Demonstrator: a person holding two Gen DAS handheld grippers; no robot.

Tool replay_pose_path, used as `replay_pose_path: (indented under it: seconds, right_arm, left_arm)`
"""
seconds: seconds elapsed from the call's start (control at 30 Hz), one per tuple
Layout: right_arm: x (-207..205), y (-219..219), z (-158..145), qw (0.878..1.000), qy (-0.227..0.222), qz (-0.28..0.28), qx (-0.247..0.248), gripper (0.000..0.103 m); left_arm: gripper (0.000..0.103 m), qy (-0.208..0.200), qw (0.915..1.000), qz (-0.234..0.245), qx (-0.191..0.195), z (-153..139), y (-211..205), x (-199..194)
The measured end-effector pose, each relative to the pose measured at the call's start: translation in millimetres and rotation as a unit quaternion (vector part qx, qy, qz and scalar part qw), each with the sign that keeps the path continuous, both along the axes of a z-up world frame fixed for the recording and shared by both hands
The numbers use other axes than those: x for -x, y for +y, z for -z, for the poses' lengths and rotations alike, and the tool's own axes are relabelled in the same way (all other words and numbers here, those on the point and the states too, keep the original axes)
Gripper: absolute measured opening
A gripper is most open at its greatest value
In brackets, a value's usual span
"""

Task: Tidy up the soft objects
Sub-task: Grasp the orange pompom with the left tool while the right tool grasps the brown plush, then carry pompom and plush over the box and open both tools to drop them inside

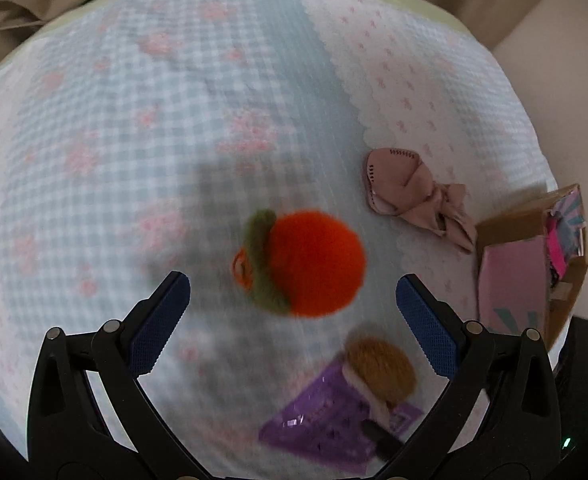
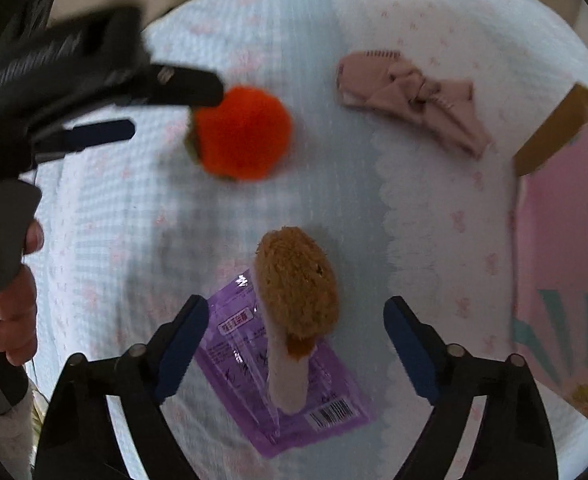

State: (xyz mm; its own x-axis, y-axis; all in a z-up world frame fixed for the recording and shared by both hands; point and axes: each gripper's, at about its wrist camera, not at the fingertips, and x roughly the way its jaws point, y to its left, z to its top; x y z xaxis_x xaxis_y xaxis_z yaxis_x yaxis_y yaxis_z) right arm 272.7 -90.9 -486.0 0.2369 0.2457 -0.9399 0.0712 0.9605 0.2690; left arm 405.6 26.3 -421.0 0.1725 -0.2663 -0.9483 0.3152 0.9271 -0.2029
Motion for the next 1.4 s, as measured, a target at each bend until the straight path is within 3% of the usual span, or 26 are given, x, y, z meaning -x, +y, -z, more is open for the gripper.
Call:
replay_pose_path:
  seconds: [0.13,0.23,0.3,0.4,0.6,0.9,1.4]
  right_arm:
    - [-4,0,15,1.0,0.009,0.011,-0.008,0.08]
    - [-7,1,24,1.0,0.012,0.01,-0.002,0.073]
    - [-8,4,27,1.0,0.01,0.004,0.002,0.061]
    - [-11,6,28,1.0,0.007,0.0,-0.004,0.042]
    - [-14,9,26,1.0,0.001,-0.007,-0.004,0.036]
    - [-8,-9,13,1.0,-0.012,0.004,-0.007,0.036]
    - [7,-37,-33,0.999,-0.044,0.023,-0.008,0.036]
  left_arm:
    - [0.096,0.016,0.9998,0.01,-0.011,29,-12,-11]
    - [0.082,0.02,0.9996,0.011,-0.017,42,-17,-15]
    - [0.065,0.018,0.9996,0.009,-0.021,48,-19,-16]
    - [0.05,0.021,0.9994,0.008,-0.024,55,-22,-17]
    - [0.037,0.007,0.9998,0.01,-0.018,55,-27,-18]
    - [0.034,0.0,1.0,0.003,-0.003,37,-17,-23]
    - [0.034,-0.013,0.9997,-0.013,0.015,1,0,2]
